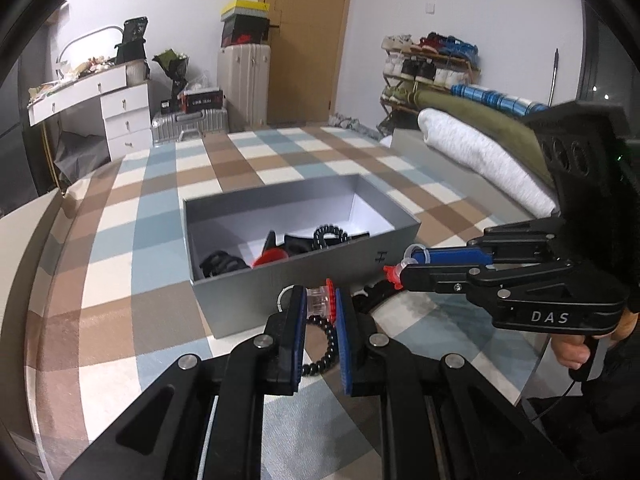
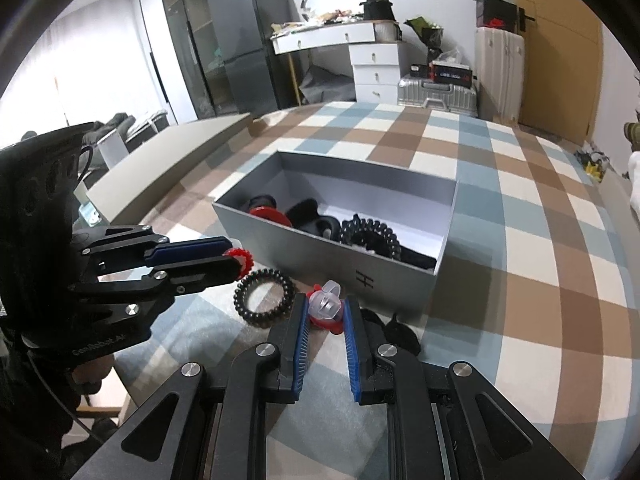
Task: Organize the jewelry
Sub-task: 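Carry the clip and bracelet into the silver box and open both tools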
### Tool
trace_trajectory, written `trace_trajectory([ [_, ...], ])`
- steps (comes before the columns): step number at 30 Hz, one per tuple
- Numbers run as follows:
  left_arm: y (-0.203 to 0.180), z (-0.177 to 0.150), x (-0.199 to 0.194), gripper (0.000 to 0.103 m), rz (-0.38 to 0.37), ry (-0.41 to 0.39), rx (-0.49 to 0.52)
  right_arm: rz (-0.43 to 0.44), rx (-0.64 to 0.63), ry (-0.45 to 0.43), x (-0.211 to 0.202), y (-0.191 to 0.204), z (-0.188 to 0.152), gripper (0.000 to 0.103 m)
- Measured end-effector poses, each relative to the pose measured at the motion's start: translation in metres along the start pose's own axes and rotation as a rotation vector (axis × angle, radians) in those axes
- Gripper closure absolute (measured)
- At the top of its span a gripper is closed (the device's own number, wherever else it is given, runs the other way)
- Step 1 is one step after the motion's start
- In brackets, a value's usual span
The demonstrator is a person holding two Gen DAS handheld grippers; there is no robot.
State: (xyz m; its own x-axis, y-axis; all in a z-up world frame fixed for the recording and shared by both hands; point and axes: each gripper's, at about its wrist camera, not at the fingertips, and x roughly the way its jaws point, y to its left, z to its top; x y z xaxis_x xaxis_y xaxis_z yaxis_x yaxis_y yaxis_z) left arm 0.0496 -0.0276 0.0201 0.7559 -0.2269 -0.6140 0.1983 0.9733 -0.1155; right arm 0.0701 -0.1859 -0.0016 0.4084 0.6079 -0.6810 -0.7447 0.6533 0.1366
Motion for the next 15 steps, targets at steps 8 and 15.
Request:
trace_trajectory([
  [8, 0.007, 0.008, -0.010, 0.094, 0.017, -0.064, -0.033, 0.010, 0.045, -0.107, -0.018, -0.008, 0.008, 0.087],
  [15, 0.017, 0.016, -0.003, 0.094, 0.047, -0.071, -0.062, 0.013, 0.081, -0.137, -0.015, -0.015, 0.017, 0.087],
])
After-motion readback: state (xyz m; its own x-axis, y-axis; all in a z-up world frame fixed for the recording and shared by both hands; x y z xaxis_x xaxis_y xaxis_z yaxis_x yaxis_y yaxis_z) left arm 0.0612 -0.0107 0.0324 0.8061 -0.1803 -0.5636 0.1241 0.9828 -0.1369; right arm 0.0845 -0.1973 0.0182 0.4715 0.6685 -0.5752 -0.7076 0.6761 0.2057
